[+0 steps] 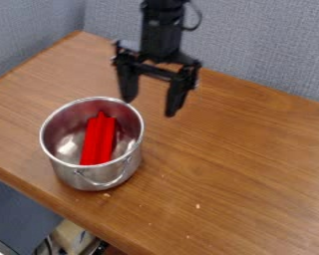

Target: Move the red object from the metal pot to the table

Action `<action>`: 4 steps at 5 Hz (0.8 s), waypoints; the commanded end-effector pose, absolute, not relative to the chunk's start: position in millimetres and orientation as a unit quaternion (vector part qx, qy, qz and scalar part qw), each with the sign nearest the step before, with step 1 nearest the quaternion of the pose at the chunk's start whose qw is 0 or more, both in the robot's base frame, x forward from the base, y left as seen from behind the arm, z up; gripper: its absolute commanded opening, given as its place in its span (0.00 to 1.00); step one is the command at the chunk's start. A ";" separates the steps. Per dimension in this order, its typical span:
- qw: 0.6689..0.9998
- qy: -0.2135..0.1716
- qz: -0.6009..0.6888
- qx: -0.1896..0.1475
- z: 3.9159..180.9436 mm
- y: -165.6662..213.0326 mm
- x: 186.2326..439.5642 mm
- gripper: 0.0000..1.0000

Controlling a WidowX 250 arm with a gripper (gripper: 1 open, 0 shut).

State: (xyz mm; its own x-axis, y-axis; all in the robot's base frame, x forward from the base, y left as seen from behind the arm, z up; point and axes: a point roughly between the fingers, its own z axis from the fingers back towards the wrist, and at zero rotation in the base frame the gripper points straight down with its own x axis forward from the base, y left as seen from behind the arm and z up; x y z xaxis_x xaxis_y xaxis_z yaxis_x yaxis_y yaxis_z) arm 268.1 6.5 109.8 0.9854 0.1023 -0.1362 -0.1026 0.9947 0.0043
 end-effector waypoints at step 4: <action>0.991 0.001 0.137 0.006 123.5 61.3 228.1 1.00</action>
State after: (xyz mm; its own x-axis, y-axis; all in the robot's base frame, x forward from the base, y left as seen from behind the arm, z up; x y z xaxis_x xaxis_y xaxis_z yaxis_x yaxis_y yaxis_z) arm 227.3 58.0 113.4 0.9636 0.2635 -0.0442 -0.2634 0.9647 0.0097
